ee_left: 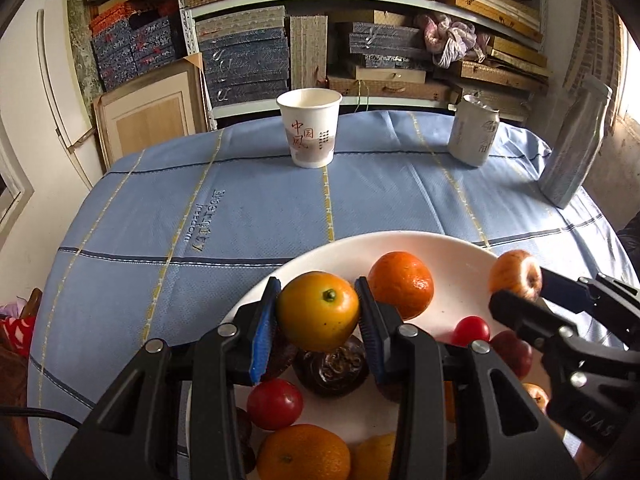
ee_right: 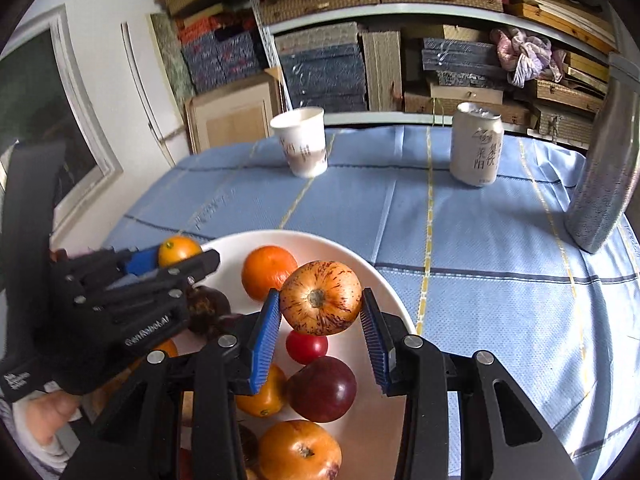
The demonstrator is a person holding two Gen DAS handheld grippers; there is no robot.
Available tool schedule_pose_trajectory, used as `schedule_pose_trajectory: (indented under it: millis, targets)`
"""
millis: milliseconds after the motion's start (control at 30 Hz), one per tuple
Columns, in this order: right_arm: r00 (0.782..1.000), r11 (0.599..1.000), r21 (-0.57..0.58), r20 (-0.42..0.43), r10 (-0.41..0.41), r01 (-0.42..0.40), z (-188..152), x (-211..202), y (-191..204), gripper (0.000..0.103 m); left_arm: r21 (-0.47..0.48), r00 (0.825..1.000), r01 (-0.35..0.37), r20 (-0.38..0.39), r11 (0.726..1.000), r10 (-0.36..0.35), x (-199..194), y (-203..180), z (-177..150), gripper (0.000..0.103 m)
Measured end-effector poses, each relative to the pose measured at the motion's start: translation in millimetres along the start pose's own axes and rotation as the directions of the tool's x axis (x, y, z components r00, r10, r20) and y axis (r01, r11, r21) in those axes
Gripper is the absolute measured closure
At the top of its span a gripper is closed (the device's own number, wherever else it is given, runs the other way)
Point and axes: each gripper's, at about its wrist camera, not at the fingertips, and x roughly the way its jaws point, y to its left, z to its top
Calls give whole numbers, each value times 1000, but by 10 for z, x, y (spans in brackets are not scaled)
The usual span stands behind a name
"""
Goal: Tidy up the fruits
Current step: 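Carry both fruits onto the white plate and open both tools, then withdraw both open tools from the full plate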
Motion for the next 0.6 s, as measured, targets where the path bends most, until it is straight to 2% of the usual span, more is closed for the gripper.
schedule_pose_trajectory:
  millis: [33, 67, 167, 500, 600]
  targets:
    - [1000, 1000, 0, -5, -1, 1, -6, 18, 0, 62, 2, 1000, 0, -3, 1000, 0, 9, -3, 3, 64]
    - [1000, 1000, -2, -18, -1, 1, -16, 49, -1, 62, 6, 1000, -3, -4, 1000, 3, 14, -8, 6, 55]
    - [1000, 1000, -1, -29, -3, 3, -27, 81, -10, 62, 20, 999, -23, 23, 1000, 23, -34, -39, 15, 36]
    - [1000, 1000, 5, -23, 1, -1, -22, 62, -14, 61, 26, 999, -33, 41, 999, 32, -96, -41, 1, 32]
    - [1000, 1000, 8, -2, 7, -7, 4, -10, -25, 54, 21, 998, -39, 49, 999, 38, -117, -19, 5, 31]
